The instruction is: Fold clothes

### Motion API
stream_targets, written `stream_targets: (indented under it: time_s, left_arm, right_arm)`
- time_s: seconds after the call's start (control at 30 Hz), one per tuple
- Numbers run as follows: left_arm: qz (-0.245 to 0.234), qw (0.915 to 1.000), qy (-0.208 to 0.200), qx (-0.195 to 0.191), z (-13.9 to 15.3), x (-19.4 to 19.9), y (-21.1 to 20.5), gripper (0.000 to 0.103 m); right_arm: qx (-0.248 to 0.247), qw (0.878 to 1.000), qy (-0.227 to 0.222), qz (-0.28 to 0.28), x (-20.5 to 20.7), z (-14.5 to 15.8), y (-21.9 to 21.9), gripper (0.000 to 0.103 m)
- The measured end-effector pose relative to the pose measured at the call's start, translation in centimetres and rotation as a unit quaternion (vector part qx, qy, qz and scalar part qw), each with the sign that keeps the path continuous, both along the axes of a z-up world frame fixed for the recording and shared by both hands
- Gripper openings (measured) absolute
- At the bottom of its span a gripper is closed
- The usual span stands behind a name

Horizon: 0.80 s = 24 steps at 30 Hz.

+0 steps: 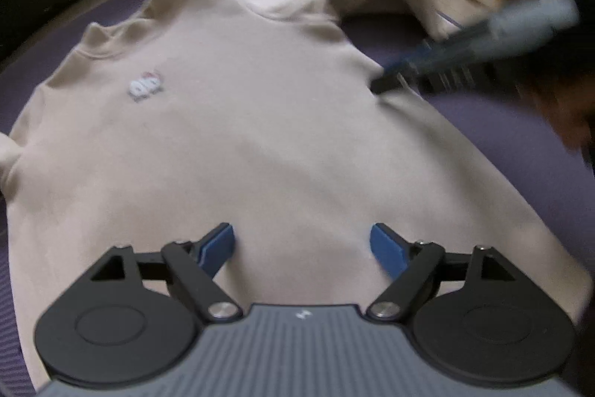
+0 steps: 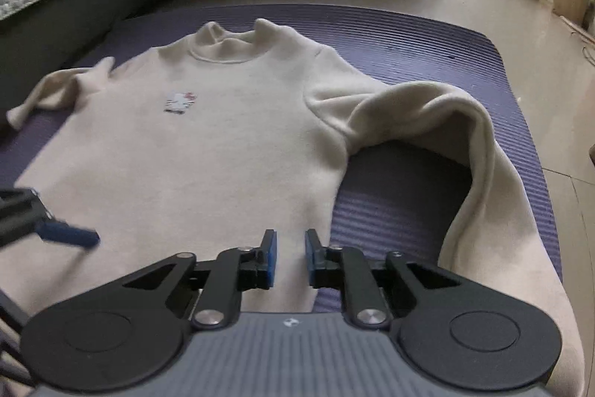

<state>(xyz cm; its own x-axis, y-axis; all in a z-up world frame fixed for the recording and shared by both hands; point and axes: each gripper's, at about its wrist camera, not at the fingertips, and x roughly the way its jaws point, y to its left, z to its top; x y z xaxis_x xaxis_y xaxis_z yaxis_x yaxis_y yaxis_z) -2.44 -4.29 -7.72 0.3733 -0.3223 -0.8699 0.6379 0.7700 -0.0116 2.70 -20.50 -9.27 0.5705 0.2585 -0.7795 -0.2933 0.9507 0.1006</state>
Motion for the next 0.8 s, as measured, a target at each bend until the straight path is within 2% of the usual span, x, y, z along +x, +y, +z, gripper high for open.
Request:
stream_targets:
  time_s: [0.1, 0.17, 0.23, 0.3, 0.33, 0.37, 0.4, 0.43, 0.47, 0.53, 0.63, 0.67, 0.7, 0.73, 0.8]
  left_arm:
    - [-0.043, 0.9988, 0.02, 0.012, 0.2, -1.8, -0.4, 0.086]
    - [-0.043, 0.9984, 0.035, 0.01, 0.5, -2.2, -0.4, 0.083]
    - [-0.015, 0.9986, 0.051, -0.005, 1.0, -2.0, 0.1, 0.077]
    - [0.045, 0.9949, 0.083, -0.034, 1.3, -0.5, 1.3, 0.073]
    - [0.067, 0.9922, 0.096, -0.044, 1.2, 0.1, 1.8, 0.064]
    - [0.097, 0.9873, 0.114, -0.055, 1.2, 1.0, 2.4, 0.059]
    - [0.14, 0.9766, 0.145, -0.075, 1.1, 2.4, 3.3, 0.053]
    - [0.159, 0.9706, 0.159, -0.086, 1.0, 3.0, 3.7, 0.049]
    - [0.187, 0.9595, 0.181, -0.108, 1.0, 4.2, 4.2, 0.048]
    - [0.198, 0.9488, 0.213, -0.124, 1.0, 5.5, 3.6, 0.048]
    - [0.185, 0.9534, 0.212, -0.11, 1.0, 5.8, 2.3, 0.05]
    - [0.179, 0.9543, 0.214, -0.108, 0.8, 5.7, 1.7, 0.051]
    - [0.176, 0.9555, 0.212, -0.106, 0.7, 5.5, 1.4, 0.054]
    - [0.173, 0.9569, 0.208, -0.105, 0.6, 5.3, 1.2, 0.057]
    - [0.153, 0.9644, 0.194, -0.095, 0.7, 4.8, 0.8, 0.057]
  right_arm:
    - [0.009, 0.999, 0.04, -0.02, -1.4, 0.5, -0.5, 0.035]
    - [0.027, 0.995, 0.078, -0.048, -2.5, 0.5, -1.5, 0.036]
    - [0.054, 0.987, 0.128, -0.079, -3.6, -0.1, -2.9, 0.036]
    - [0.067, 0.982, 0.153, -0.09, -4.9, -0.8, -3.8, 0.036]
    - [0.071, 0.981, 0.158, -0.09, -5.2, -0.9, -3.9, 0.036]
    - [0.074, 0.98, 0.163, -0.089, -5.6, -1.1, -4.0, 0.036]
    - [0.078, 0.979, 0.168, -0.089, -5.9, -1.3, -4.1, 0.036]
    - [0.082, 0.977, 0.173, -0.089, -6.3, -1.4, -4.3, 0.037]
    - [0.091, 0.976, 0.178, -0.087, -6.5, -1.6, -4.2, 0.038]
    - [0.113, 0.973, 0.185, -0.086, -6.8, -1.8, -4.0, 0.037]
    - [0.15, 0.966, 0.185, -0.1, -6.9, -2.3, -4.7, 0.037]
    - [0.172, 0.96, 0.189, -0.111, -6.8, -2.5, -5.2, 0.032]
    - [0.194, 0.954, 0.192, -0.122, -6.8, -2.7, -5.8, 0.007]
    - [0.223, 0.947, 0.194, -0.128, -6.7, -2.6, -6.5, 0.008]
    - [0.287, 0.929, 0.197, -0.129, -6.7, -2.2, -8.0, 0.007]
